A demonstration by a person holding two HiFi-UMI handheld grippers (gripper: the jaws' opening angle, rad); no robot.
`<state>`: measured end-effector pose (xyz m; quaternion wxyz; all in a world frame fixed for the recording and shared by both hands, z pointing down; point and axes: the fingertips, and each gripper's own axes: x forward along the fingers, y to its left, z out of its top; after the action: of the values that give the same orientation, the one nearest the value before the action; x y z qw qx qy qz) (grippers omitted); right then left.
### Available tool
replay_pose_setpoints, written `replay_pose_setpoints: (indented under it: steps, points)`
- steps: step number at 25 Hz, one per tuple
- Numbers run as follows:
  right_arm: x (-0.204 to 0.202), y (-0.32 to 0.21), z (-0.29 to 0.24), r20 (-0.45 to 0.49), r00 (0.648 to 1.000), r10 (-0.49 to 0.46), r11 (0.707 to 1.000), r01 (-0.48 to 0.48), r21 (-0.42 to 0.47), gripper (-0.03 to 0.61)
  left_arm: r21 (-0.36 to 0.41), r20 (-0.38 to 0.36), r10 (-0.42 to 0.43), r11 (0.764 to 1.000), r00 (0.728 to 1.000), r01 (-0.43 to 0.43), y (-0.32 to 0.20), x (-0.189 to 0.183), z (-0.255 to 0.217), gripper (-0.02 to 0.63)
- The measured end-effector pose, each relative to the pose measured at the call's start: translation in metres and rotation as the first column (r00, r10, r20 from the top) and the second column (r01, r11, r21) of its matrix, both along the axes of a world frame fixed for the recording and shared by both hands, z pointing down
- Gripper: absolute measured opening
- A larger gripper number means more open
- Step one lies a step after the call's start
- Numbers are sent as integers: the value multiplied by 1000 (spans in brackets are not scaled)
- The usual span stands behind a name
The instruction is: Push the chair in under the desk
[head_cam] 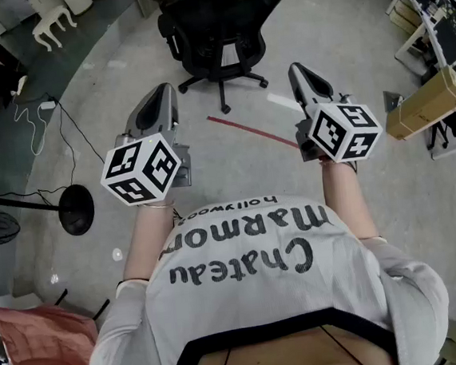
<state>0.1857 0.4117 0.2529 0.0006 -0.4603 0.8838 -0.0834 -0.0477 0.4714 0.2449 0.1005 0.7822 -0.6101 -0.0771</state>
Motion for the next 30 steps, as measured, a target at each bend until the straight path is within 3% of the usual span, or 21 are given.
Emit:
replay_pose_setpoints:
  steps: [15,19,23,26,30]
  points:
    - [-19,2,-5,0,1000,7,1000,-7,17,9,42,-26,18,999,1000,-17,-4,-26,-5,20]
    - [-24,13,20,-26,999,19,1000,-20,-6,9,37,-59,32,999,998,-29,-3,-36,14,20]
    - [-18,7,47,-4,999,42,994,-43,-98,11,-3,-90,31,999,995,-32,-10,-45,30,20]
    - [-16,-9,44,48,997,59,992,-53,-115,11,2,-86,19,1000,996,-19,-20,-55,30,20]
    - [-24,-37,49,49,997,53,991,-46,-126,11,-37,-69,1,999,998,-3,-44,-61,43,20]
